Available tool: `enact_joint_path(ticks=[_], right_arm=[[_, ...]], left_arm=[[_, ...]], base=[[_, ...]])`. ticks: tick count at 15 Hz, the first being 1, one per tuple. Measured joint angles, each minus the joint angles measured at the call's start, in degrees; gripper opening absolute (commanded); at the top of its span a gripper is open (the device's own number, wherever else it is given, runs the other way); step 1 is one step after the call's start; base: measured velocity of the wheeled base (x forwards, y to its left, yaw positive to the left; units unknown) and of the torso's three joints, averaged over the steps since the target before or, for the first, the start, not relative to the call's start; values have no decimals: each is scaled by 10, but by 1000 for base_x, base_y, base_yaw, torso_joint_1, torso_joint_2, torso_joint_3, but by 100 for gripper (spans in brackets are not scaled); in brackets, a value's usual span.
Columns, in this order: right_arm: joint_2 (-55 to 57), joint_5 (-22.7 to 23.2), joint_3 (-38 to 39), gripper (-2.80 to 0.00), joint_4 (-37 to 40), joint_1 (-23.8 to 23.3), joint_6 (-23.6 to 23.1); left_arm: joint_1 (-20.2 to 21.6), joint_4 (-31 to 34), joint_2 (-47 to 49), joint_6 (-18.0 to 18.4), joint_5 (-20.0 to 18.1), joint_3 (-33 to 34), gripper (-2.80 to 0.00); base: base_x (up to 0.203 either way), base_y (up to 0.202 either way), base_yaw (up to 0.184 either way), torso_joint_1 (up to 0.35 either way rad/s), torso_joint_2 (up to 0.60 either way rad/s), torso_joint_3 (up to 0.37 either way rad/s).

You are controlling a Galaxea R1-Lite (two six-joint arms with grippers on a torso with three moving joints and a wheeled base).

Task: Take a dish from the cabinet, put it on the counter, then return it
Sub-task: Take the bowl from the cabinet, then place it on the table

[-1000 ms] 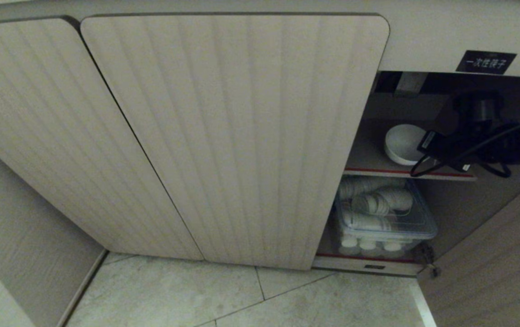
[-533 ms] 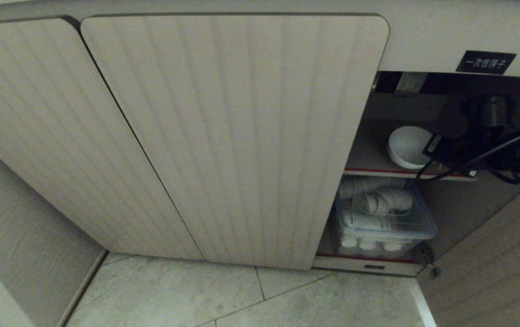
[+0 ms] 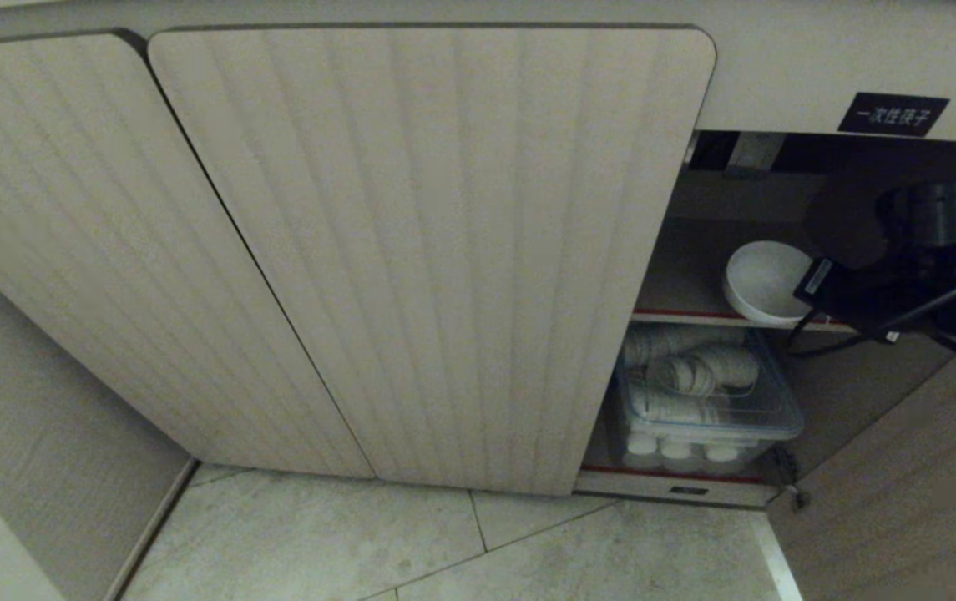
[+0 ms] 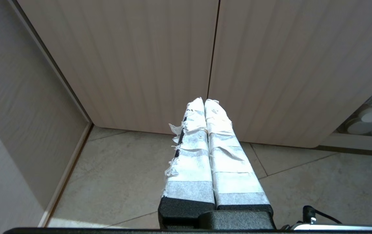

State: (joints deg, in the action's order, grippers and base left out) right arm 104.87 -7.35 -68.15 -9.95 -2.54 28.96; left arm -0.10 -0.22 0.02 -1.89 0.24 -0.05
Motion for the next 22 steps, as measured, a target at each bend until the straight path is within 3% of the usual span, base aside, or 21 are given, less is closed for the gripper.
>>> enact_joint_path(ticks=[13,22], right_arm=[[-115,28,121,-280,-16,0,-1],[-225,30,270,-280,-14,3,-5]], left_arm=[[0,0,0,0,0,0,-280],[0,0,0,0,0,0,-280]], base=[[0,0,0,0,0,0],[0,0,0,0,0,0]])
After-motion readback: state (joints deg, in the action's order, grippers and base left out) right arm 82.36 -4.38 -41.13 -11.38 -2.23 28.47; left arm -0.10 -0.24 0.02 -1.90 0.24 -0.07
